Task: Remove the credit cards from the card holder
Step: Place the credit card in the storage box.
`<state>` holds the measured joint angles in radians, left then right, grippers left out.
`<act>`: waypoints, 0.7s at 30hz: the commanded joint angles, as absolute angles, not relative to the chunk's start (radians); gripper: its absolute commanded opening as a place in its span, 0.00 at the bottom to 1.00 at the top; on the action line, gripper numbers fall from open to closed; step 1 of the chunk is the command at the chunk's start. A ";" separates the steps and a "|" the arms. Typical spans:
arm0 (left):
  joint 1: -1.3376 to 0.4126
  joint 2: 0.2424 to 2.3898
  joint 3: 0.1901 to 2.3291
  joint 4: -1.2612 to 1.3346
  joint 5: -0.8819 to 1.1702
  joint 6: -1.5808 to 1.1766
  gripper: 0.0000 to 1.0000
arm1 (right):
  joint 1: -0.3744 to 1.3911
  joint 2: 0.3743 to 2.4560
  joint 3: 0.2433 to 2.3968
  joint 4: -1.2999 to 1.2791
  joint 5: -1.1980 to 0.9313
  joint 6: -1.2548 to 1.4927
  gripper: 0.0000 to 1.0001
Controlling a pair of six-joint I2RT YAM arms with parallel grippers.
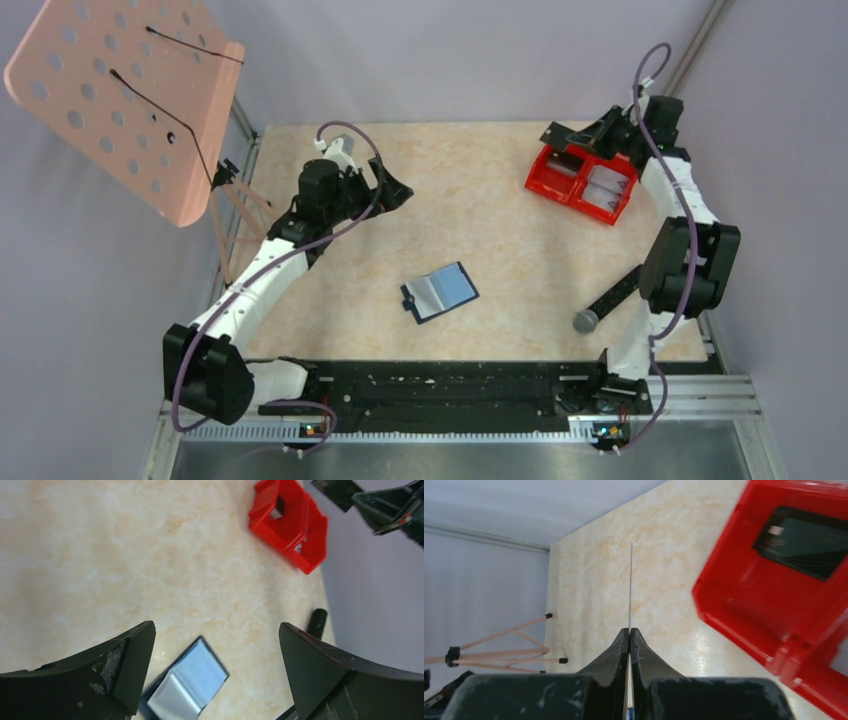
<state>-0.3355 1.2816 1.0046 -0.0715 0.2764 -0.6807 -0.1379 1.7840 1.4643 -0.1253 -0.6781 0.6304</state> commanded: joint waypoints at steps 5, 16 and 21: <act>-0.318 1.199 1.031 -0.454 0.148 -0.421 0.99 | -0.229 2.007 1.760 -0.506 -0.692 0.486 0.00; -0.316 1.182 1.022 -0.439 0.107 -0.387 0.98 | -0.236 2.225 1.970 -0.560 -0.627 0.512 0.00; -0.315 1.198 1.038 -0.443 0.093 -0.384 0.98 | -0.237 2.312 2.101 -0.586 -0.622 0.522 0.00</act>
